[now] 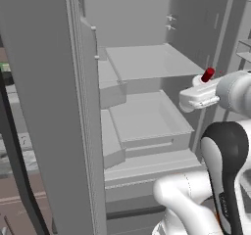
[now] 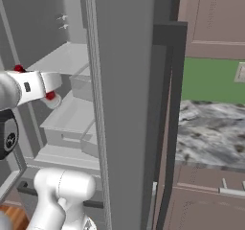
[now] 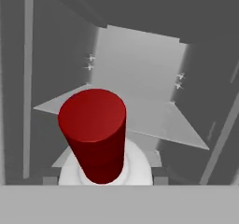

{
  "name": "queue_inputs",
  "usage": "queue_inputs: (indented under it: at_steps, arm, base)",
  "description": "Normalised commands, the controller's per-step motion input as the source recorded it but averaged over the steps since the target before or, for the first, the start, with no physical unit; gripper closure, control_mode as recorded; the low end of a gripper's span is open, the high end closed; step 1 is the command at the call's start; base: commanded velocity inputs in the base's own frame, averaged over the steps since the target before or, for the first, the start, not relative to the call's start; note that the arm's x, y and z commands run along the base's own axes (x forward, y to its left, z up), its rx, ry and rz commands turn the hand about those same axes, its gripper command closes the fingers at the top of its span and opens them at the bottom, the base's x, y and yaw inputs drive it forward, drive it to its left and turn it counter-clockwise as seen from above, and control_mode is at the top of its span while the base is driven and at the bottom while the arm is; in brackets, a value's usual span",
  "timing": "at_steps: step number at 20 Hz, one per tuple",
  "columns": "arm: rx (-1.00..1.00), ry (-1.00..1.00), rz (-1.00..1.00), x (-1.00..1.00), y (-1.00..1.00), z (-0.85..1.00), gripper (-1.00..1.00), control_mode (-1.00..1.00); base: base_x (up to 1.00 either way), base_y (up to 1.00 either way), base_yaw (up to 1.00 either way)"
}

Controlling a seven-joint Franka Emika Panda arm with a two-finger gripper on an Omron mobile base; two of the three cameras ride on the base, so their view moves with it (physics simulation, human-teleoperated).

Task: Place the beer and liquor on the top shelf of the fridge to keep them out of children's reach, and place the peach on lower shelves for easy access.

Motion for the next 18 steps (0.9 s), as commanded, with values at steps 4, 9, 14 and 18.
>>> queue_inputs:
  at_steps: [4,9,14,18]
  arm:
    - [0.0,0.0,0.0,0.65,0.0,0.5,1.0,-1.0]
    - [-0.01,0.1,-0.02,0.58,0.0,0.44,1.0,-1.0]
    - [0.01,0.03,-0.05,0.48,0.0,0.04,1.0,-1.0]
    - [0.08,0.0,-0.05,0.53,0.0,0.0,1.0,-1.0]
  base:
    - [0.0,0.0,0.0]
    - [0.0,0.0,0.0]
    - [0.0,0.0,0.0]
    - [0.0,0.0,0.0]
